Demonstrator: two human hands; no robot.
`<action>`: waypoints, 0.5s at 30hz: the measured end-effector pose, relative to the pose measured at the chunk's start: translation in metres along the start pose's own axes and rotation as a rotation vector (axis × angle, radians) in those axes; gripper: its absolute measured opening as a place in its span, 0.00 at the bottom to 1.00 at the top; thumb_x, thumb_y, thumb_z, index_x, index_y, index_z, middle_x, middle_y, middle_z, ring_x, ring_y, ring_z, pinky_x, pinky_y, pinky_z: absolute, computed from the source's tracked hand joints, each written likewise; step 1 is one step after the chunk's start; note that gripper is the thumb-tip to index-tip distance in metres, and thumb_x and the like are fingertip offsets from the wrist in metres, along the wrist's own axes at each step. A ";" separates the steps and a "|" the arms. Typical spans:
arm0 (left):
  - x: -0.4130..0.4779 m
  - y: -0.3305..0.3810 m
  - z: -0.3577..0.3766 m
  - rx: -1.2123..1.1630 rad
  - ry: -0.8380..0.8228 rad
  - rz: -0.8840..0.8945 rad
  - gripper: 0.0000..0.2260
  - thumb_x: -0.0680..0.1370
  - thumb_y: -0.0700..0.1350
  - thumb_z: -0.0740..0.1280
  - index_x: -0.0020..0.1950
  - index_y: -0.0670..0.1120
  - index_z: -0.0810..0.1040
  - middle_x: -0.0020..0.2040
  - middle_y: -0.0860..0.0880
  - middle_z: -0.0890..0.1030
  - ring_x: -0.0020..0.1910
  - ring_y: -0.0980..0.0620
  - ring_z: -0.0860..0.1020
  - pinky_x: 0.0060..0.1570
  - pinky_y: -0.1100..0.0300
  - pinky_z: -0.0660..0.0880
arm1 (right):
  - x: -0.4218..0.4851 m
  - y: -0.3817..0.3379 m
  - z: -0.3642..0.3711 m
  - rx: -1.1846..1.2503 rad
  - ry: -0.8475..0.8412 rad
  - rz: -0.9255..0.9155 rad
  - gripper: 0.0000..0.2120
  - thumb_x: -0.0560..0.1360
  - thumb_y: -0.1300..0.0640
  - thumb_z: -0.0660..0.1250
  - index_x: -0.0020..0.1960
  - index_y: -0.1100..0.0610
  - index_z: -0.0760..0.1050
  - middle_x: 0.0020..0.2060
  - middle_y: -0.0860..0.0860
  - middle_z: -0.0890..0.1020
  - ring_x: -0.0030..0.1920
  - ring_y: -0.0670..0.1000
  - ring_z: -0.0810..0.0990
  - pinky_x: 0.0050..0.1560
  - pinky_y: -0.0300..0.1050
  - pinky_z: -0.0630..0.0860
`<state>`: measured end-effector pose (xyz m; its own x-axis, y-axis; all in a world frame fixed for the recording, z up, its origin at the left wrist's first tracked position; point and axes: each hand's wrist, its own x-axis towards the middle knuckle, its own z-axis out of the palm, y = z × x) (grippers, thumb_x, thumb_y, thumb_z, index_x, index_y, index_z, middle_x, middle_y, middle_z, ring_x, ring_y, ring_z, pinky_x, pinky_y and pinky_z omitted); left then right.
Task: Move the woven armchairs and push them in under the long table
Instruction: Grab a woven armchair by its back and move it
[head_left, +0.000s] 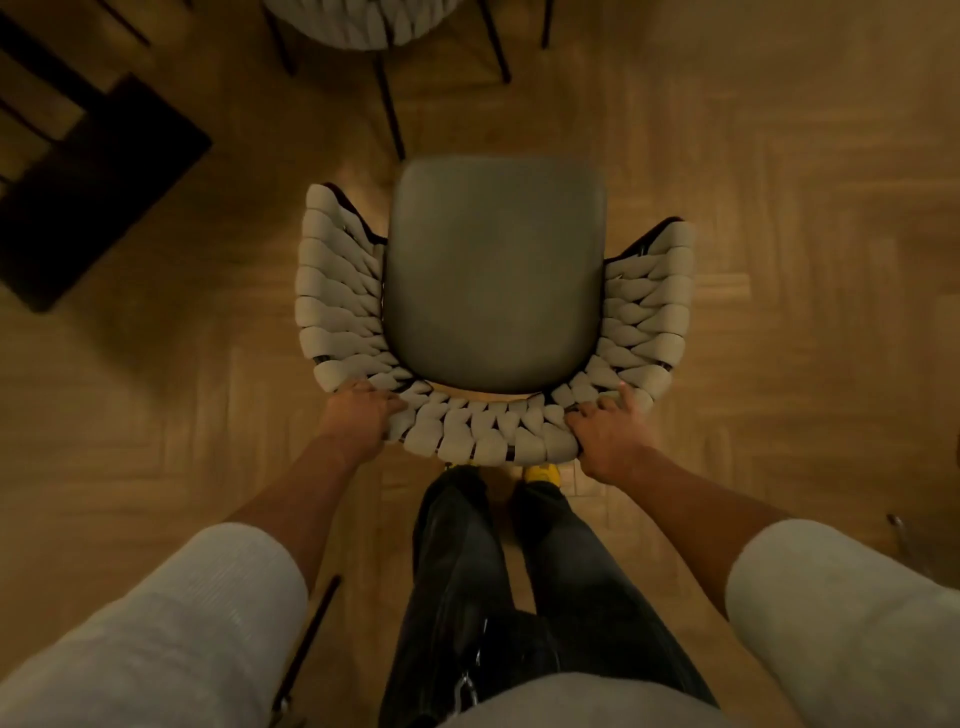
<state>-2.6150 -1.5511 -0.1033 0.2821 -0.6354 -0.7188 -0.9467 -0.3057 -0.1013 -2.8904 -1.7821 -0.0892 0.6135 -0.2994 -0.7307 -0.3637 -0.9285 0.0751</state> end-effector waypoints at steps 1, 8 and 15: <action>-0.006 0.002 0.006 -0.036 0.003 -0.029 0.27 0.77 0.52 0.68 0.76 0.61 0.67 0.72 0.56 0.74 0.69 0.50 0.71 0.70 0.55 0.65 | 0.002 0.001 -0.003 -0.028 0.003 -0.026 0.24 0.76 0.44 0.65 0.71 0.47 0.71 0.68 0.50 0.76 0.70 0.57 0.72 0.78 0.67 0.45; -0.043 0.019 0.051 -0.239 0.011 -0.163 0.27 0.77 0.53 0.68 0.76 0.61 0.68 0.73 0.57 0.74 0.69 0.50 0.72 0.72 0.53 0.64 | 0.020 -0.001 -0.029 -0.185 0.026 -0.171 0.25 0.76 0.45 0.67 0.72 0.48 0.71 0.69 0.51 0.76 0.71 0.58 0.71 0.77 0.68 0.44; -0.072 0.019 0.075 -0.392 0.020 -0.316 0.28 0.76 0.55 0.70 0.76 0.61 0.69 0.72 0.55 0.75 0.69 0.49 0.72 0.72 0.53 0.65 | 0.051 -0.022 -0.065 -0.279 0.084 -0.274 0.27 0.75 0.47 0.68 0.74 0.48 0.70 0.70 0.51 0.75 0.73 0.57 0.70 0.78 0.68 0.40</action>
<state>-2.6649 -1.4576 -0.1053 0.5517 -0.4813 -0.6812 -0.6865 -0.7259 -0.0432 -2.8058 -1.7908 -0.0839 0.7206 -0.0387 -0.6922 0.0182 -0.9970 0.0747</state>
